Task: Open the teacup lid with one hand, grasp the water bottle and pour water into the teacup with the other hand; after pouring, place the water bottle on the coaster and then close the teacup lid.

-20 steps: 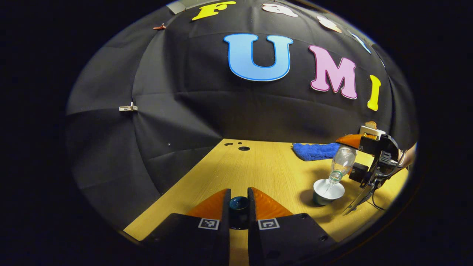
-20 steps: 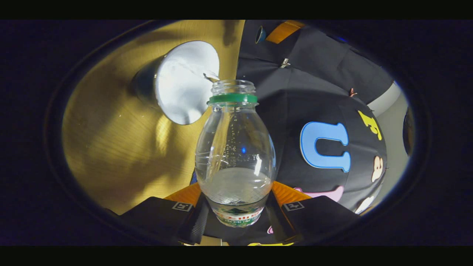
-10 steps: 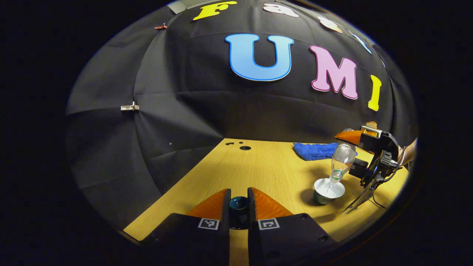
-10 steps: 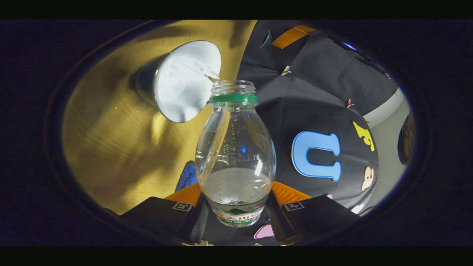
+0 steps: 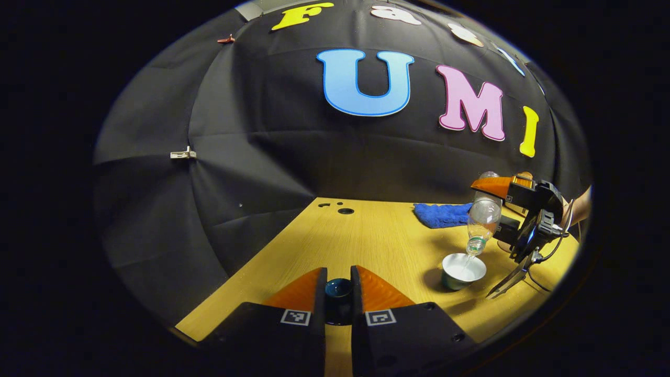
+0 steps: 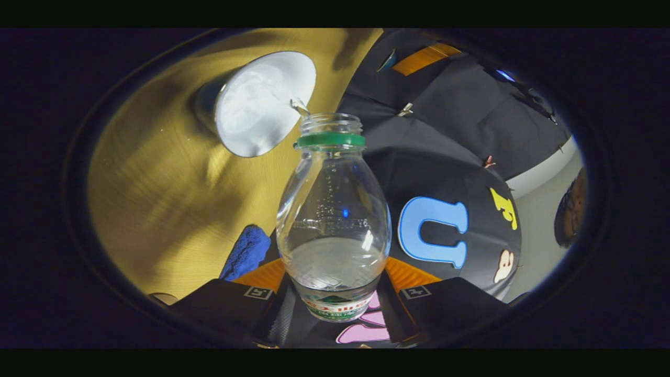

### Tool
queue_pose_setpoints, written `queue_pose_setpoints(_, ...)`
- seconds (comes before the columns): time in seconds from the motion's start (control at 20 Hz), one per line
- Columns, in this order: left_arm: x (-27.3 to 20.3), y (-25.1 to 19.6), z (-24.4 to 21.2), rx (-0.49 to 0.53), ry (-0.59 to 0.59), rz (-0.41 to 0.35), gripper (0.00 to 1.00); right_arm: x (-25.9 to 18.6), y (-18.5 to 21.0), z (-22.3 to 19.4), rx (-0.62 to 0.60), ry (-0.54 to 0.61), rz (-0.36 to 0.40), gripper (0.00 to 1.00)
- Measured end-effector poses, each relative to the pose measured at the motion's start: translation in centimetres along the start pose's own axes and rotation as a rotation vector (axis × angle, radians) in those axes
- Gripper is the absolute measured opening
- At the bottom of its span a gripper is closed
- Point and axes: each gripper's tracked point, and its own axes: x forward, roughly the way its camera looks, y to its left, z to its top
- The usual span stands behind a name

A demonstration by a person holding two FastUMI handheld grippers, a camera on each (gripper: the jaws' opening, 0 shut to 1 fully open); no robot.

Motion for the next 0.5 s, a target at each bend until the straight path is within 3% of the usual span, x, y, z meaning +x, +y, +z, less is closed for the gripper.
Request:
queue_pose_setpoints(0.15,0.0,-0.1,0.2,-0.005,-0.003,0.001,0.20,0.1,-0.5,0.3,-0.025,-0.021,-0.013,0.73)
queue_pose_setpoints(0.45,-0.1,-0.7,0.2,-0.008,-0.002,0.002,0.24,0.2,-1.2,0.4,-0.064,-0.050,-0.044,0.73)
queue_pose_setpoints(0.5,-0.2,-0.8,0.3,-0.005,-0.004,0.002,0.20,0.0,-1.6,0.0,-0.066,-0.048,-0.048,0.73)
